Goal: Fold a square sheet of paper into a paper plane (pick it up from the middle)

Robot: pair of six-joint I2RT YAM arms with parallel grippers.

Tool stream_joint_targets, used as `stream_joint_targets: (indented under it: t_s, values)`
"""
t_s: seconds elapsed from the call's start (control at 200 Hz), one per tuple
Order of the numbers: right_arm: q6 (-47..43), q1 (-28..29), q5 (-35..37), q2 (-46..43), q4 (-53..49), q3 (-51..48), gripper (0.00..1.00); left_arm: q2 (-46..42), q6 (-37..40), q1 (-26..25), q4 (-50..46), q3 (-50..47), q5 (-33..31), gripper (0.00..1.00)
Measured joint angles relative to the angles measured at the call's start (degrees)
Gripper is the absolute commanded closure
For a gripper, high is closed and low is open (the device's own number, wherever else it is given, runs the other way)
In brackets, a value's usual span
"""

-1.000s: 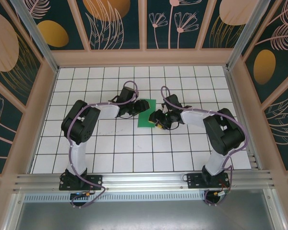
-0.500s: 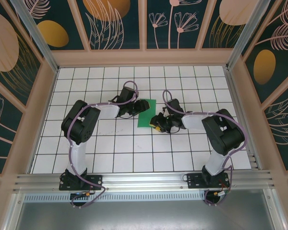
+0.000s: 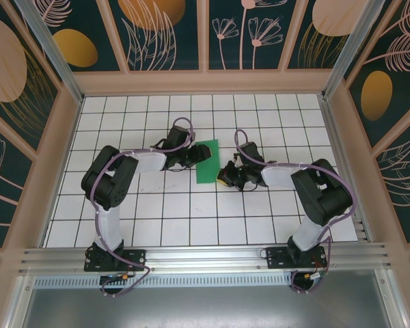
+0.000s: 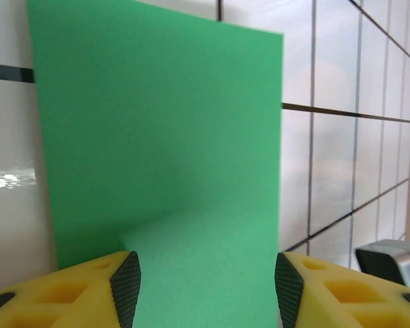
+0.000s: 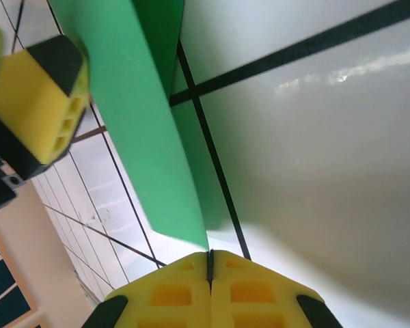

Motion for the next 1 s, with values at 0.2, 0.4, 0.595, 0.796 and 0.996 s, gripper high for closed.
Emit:
stream_joint_targets:
  t_s: [0.2,0.4,0.595,0.796,0.996]
  values:
    - [-1.9,0.0,-0.7,0.0,-2.1,0.0,1.0,-0.5,0.9,0.0,0.0,0.3,0.0,0.44]
    - [-1.9,0.0,-0.7,0.0,-2.1,0.0,0.87,2.2,1.4,0.0,-1.1,1.6,-1.6,0.47]
    - [-1.8,-0.2,-0.5,-0.5,-2.1,0.0,0.84,2.4,1.9,0.0,-1.6,2.0,-2.3,0.47]
    - [-1.4,-0.5,-0.5,-1.4,-1.8,0.0,0.88,2.5,2.0,0.0,-1.8,2.1,-2.3,0.47]
    - [-0.9,-0.5,-0.5,-1.5,-0.7,0.0,0.96,2.5,2.0,0.0,-1.9,2.2,-2.3,0.47]
